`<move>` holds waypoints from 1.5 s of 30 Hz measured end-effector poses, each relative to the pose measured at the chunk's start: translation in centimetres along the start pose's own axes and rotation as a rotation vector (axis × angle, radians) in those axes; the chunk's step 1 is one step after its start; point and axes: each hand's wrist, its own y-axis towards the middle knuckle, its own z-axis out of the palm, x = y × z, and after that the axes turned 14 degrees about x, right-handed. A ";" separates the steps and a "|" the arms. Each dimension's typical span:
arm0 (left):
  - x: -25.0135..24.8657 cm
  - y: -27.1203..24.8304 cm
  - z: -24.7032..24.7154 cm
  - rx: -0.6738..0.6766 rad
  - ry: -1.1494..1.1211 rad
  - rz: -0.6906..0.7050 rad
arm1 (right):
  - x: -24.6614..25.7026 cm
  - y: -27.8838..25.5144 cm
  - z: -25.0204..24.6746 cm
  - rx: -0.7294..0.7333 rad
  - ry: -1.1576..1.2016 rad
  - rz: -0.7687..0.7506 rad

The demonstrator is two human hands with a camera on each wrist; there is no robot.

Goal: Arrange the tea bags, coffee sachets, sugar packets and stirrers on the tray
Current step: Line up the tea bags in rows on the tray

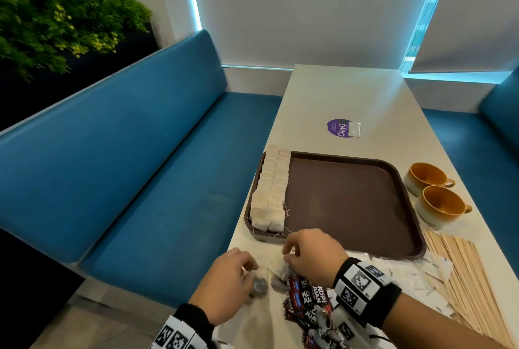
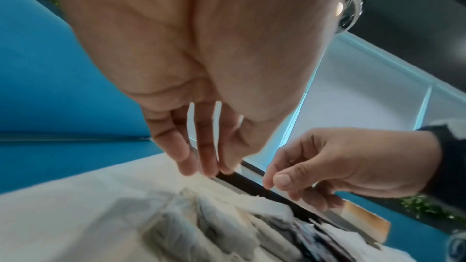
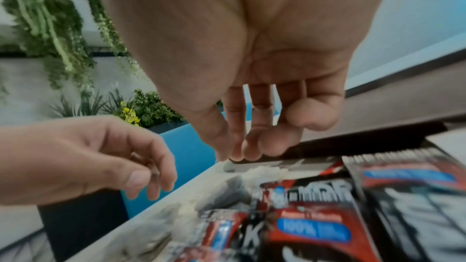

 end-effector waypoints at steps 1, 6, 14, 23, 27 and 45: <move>0.0 0.5 -0.2 -0.038 -0.003 -0.038 | 0.3 0.3 -0.1 -0.004 -0.042 0.016; -0.6 2.5 0.0 0.011 0.045 -0.130 | 1.9 1.7 0.2 0.104 -0.262 -0.010; -0.7 2.5 0.8 0.046 0.040 -0.159 | 2.3 2.5 0.9 0.096 -0.266 -0.029; 0.3 0.7 -0.2 -0.105 -0.272 -0.128 | 2.3 2.0 1.6 0.039 -0.107 -0.100; -0.2 -0.4 -1.4 -0.174 -0.410 -0.027 | 1.6 0.9 0.4 -0.032 0.160 -0.053; -5.6 0.2 -2.4 -0.194 -0.407 0.316 | 0.5 -4.6 -1.7 -0.051 0.860 -0.338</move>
